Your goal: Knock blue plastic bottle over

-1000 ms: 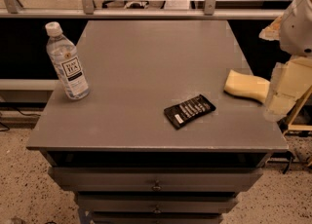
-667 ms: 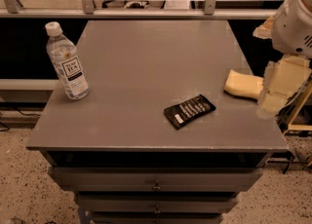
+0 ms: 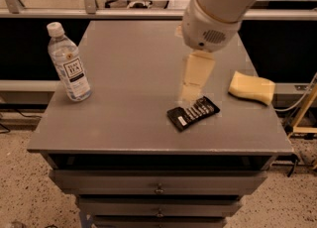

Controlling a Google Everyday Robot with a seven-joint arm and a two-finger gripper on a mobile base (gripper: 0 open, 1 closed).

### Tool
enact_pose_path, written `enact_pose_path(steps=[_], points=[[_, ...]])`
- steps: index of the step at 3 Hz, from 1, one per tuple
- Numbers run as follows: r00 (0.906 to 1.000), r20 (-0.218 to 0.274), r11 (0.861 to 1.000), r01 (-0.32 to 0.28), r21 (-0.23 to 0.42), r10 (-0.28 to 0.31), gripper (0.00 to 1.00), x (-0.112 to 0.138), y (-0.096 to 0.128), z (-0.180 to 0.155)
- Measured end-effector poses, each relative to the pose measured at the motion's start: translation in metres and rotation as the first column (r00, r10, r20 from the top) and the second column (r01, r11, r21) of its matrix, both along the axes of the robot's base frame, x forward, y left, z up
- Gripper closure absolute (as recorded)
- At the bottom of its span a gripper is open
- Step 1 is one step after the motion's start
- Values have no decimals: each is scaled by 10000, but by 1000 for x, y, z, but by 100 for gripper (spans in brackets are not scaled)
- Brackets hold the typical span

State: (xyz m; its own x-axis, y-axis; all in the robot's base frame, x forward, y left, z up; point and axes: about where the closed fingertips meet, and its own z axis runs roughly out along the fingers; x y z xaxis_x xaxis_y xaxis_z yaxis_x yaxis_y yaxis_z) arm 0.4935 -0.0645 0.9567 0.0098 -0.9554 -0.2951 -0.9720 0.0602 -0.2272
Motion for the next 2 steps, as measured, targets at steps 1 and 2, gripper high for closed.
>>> enact_pose_path(steps=[1, 2], points=[[9949, 9, 9919, -1006, 776, 1008, 0, 20, 79, 0], [9949, 9, 9919, -1006, 776, 1009, 0, 20, 79, 0]])
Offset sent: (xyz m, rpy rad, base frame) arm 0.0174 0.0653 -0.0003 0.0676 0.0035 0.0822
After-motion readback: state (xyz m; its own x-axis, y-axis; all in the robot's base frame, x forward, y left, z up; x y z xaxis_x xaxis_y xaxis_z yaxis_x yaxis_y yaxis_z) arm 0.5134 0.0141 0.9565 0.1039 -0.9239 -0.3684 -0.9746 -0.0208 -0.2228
